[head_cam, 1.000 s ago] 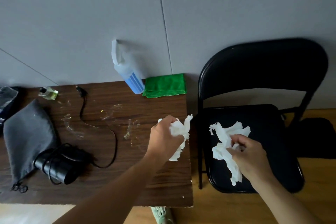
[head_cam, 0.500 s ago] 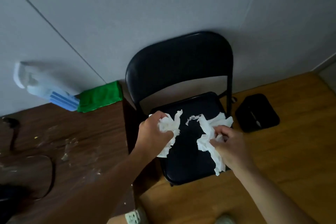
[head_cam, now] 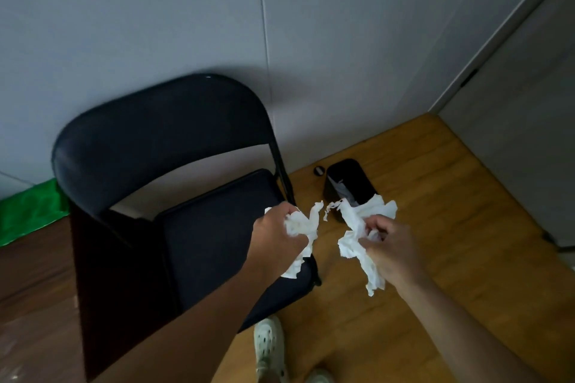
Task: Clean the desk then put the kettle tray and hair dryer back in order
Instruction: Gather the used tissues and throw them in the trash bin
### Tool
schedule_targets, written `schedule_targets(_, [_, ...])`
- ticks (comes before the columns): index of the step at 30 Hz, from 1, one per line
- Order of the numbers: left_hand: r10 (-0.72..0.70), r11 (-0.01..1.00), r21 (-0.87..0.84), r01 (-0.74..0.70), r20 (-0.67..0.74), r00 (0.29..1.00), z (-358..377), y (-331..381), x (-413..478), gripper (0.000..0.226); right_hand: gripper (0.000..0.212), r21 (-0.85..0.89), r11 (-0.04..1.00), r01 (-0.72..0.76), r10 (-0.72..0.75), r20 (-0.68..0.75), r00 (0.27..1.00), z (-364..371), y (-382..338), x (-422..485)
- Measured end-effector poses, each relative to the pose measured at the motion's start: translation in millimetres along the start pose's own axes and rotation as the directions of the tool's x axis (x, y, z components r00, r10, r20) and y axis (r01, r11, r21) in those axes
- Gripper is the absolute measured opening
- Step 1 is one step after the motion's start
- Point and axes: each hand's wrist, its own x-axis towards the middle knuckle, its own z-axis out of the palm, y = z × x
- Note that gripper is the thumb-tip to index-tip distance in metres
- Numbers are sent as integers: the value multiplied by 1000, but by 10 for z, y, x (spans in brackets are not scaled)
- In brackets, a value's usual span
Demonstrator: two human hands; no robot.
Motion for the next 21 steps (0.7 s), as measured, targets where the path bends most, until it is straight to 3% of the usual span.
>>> schedule_targets(8, [-49, 998, -28, 54, 148, 988, 589, 95, 823, 32, 32, -67, 987, -146, 147, 11, 989, -168, 294, 791])
schedule_targets(14, [-76, 997, 37, 71, 187, 979, 1151, 44, 1630, 30, 24, -135, 978, -157, 156, -14, 988, -257, 716, 1669])
schedule_targets(17, [-100, 995, 39, 93, 237, 966, 1498, 12, 2056, 28, 30, -158, 974, -160, 164, 18, 986, -261, 993, 2170])
schedule_targets(21, [-105, 993, 78, 87, 263, 959, 2011, -81, 2629, 43, 32, -171, 972, -162, 177, 71, 982, -256, 1425, 2846])
